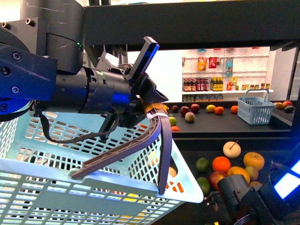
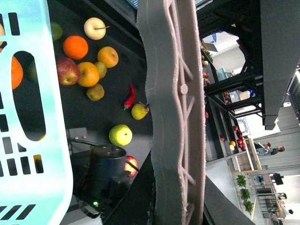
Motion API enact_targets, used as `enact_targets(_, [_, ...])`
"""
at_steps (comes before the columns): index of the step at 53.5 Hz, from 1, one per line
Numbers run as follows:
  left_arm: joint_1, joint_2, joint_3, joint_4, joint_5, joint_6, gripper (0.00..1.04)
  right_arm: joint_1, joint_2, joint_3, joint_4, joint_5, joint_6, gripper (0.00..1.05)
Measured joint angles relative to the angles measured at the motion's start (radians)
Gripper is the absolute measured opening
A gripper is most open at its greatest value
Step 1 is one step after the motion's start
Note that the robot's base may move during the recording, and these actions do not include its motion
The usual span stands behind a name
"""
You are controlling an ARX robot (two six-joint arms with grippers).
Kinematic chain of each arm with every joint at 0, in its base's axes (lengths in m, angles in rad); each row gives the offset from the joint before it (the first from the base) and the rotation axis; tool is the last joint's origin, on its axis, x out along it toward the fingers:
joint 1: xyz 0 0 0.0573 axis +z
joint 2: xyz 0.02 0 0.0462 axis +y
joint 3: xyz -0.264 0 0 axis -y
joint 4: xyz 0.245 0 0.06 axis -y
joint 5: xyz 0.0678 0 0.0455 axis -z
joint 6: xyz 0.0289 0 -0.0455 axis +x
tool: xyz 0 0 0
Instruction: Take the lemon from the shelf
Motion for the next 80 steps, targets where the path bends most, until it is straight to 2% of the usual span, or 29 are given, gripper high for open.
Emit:
enact_targets(18, [0.0,0.0,0.0,0.0,0.0,0.0,0.11,-0.035,-0.378,-0.142,0.043,-0.121,0.078,0.46])
enact_targets(34, [0.0,0.0,0.0,0.0,0.0,0.0,0.11,0.046,-0.621,-0.158,0.012,-0.205,0.213,0.46])
enact_targets(51, [0.0,0.0,0.0,0.0,-0.002,0.0,0.11,0.159,-0.668,-0.157,0.011,-0.233,0.294,0.46])
enact_targets(78, [0.018,0.0,0.0,0.0,-0.023,0.002,0.11,0.223,-0.672,-0.167,0.019,-0.23,0.359,0.46])
enact_targets(80, [0.019,0.0,0.0,0.0,-0.023,0.002,0.11,0.224,-0.673,-0.168,0.021,-0.23,0.36,0.51])
